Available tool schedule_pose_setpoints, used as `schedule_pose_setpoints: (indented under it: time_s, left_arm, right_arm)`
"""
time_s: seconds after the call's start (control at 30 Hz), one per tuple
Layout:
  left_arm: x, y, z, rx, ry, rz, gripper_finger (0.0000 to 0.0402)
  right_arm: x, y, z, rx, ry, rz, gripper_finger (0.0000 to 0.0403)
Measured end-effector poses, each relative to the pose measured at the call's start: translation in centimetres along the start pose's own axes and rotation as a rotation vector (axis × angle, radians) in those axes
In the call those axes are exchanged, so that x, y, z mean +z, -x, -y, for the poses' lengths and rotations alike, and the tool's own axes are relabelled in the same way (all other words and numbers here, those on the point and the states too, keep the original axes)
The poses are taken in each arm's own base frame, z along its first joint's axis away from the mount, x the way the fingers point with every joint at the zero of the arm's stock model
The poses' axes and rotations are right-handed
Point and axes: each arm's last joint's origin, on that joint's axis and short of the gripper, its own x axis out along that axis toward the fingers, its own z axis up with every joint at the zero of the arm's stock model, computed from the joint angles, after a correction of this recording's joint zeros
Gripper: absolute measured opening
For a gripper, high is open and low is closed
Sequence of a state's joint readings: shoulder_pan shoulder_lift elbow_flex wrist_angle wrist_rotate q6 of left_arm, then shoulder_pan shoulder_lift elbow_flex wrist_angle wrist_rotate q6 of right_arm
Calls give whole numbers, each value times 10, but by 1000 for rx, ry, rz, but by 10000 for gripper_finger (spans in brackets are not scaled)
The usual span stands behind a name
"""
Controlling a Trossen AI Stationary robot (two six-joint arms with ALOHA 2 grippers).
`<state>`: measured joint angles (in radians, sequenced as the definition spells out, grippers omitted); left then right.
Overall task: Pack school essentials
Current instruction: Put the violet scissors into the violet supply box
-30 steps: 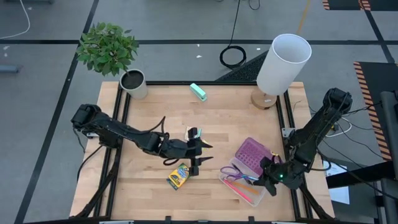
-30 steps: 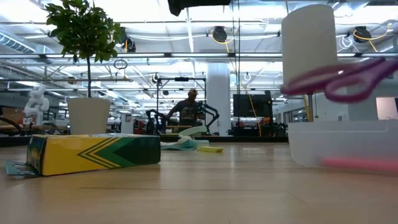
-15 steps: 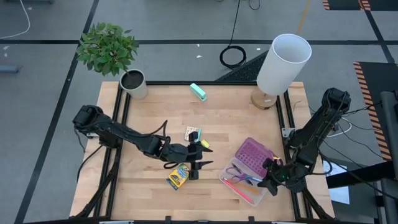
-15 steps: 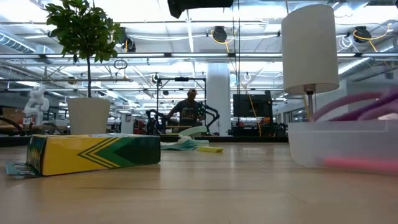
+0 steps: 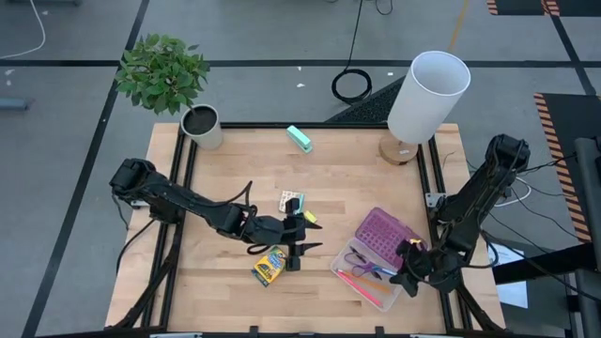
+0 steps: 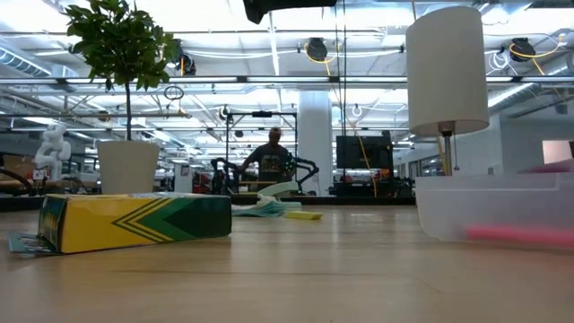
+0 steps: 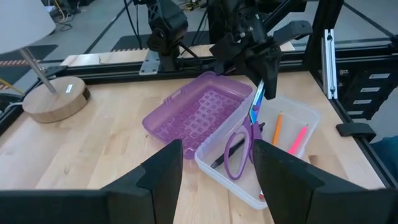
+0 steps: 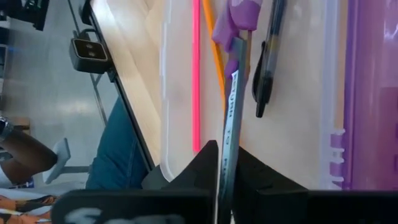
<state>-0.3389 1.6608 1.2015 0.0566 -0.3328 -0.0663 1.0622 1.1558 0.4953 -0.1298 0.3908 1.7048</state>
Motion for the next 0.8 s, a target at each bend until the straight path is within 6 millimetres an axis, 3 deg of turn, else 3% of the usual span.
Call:
schedule_pose_setpoints:
  time_s: [0.27, 0.5, 0.8]
  left_arm:
    - [0, 0, 0, 0, 1, 0, 198]
    - [0, 0, 0, -1, 3, 1, 198]
    - [4, 0, 1, -16, 11, 42, 198]
  right_arm:
    - [-1, 0, -6, 56, 3, -13, 94]
    - [-4, 2, -6, 43, -14, -151, 159]
    - [3, 1, -5, 37, 33, -110, 175]
